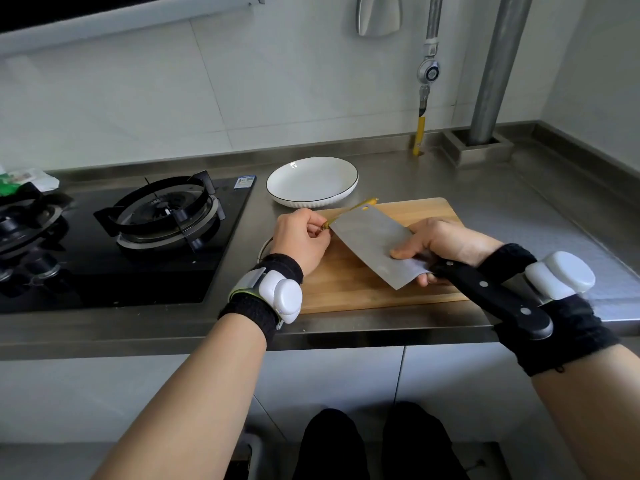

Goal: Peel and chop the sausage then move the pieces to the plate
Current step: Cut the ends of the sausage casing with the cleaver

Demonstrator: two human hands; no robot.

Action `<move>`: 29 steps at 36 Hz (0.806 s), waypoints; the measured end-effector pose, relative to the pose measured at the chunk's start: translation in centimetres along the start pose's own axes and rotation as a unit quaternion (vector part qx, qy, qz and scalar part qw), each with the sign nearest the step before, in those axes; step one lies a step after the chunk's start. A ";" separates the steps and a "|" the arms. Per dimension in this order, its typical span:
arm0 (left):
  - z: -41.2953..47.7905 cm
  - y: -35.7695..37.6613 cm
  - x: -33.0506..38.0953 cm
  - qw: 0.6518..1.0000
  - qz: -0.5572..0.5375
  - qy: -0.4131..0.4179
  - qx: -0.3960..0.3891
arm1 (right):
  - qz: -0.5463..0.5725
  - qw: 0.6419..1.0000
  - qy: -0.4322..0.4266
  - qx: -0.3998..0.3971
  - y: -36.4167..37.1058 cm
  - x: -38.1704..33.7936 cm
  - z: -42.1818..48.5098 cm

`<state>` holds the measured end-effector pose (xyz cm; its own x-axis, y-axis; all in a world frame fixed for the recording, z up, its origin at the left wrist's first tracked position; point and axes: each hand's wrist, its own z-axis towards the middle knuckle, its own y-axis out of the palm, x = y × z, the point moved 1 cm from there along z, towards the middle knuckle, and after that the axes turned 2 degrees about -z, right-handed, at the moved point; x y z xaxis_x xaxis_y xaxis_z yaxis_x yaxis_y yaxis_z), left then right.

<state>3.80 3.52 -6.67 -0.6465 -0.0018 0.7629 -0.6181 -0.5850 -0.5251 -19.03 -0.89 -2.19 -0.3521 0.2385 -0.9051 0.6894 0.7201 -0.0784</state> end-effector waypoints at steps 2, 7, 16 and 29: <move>0.0 -0.1 0.1 1.000 0.002 -0.001 0.002 | 0.004 1.000 0.000 0.000 0.0 0.0 -0.1; 0.0 -0.2 0.0 1.000 -0.002 -0.013 0.013 | 0.012 1.000 0.005 -0.003 0.0 0.0 -0.3; 0.0 -0.5 0.2 0.998 0.040 -0.051 0.010 | 0.088 0.991 -0.067 0.075 0.1 0.2 -0.8; 0.5 -0.9 0.3 0.986 0.115 -0.076 -0.098 | -0.208 0.937 -0.096 0.262 -2.4 -3.7 -0.6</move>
<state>4.39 3.63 -5.79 -0.7146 -0.2461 0.6548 -0.5468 -0.3874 -0.7423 -19.78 -3.16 1.64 -0.5735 -0.1491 -0.8055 0.7524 0.2930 -0.5899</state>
